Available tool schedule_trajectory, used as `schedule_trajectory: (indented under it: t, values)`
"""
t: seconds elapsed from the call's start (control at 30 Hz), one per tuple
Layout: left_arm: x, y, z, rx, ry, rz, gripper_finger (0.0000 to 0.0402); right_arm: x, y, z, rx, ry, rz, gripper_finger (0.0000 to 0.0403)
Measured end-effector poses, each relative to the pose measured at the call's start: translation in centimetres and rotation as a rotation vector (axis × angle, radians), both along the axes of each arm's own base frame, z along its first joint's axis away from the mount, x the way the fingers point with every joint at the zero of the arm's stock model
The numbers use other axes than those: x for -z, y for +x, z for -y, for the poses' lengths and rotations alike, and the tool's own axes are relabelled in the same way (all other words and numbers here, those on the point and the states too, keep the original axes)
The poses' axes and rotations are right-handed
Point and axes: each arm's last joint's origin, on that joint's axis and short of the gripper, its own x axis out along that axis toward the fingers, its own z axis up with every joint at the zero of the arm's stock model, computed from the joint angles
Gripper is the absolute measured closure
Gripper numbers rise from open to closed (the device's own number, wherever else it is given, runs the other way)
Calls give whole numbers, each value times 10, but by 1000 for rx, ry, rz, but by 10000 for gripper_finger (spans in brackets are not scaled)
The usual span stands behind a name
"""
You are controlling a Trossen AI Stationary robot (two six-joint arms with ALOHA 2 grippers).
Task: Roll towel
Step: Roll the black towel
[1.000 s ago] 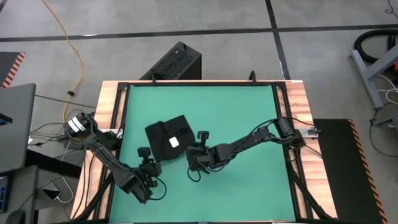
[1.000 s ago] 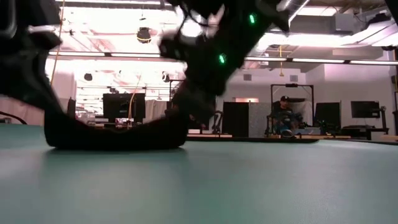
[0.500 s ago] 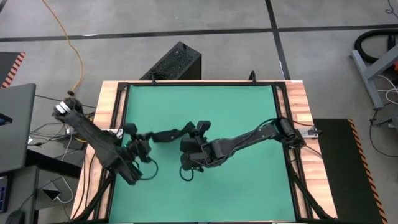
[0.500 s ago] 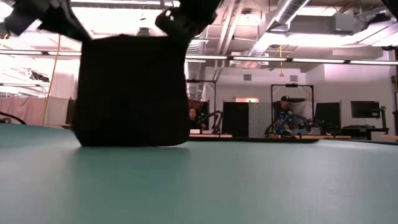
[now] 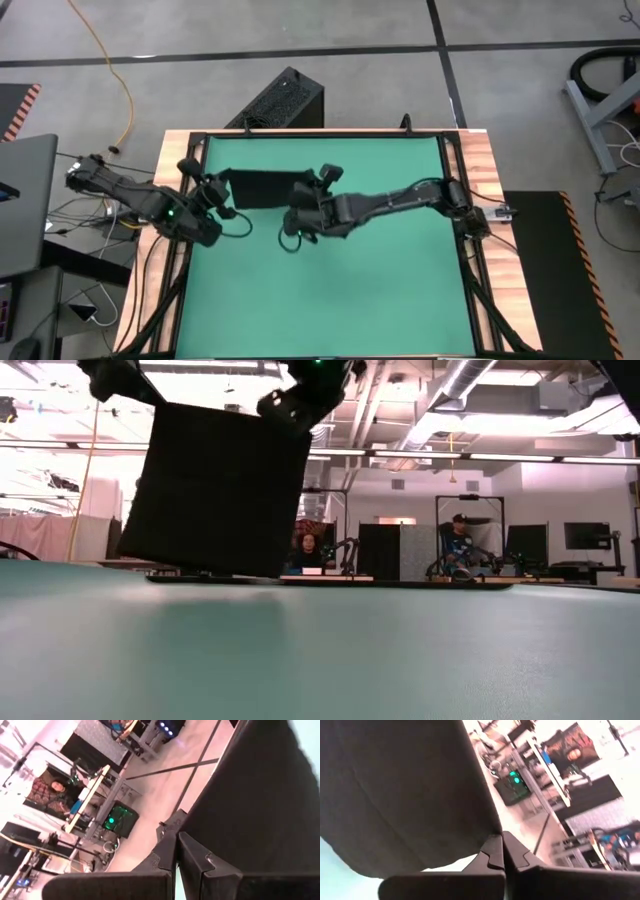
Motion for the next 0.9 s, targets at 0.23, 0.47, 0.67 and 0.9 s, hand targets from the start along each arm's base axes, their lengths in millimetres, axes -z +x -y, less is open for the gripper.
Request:
schedule_trajectory:
  t: [0.23,0.47,0.67,0.9]
  values:
    - [-15,18,-23,-19,51,-90,401,-2,3,51,92,-27,-50,403]
    - [-37,44,-64,117,89,-120,401,-3,3,78,150,-50,-67,403]
    - [-40,43,-95,220,-32,-11,401,-3,2,87,162,-53,-93,403]
    - [35,45,-109,275,-305,85,401,-1,2,77,133,-49,-118,403]
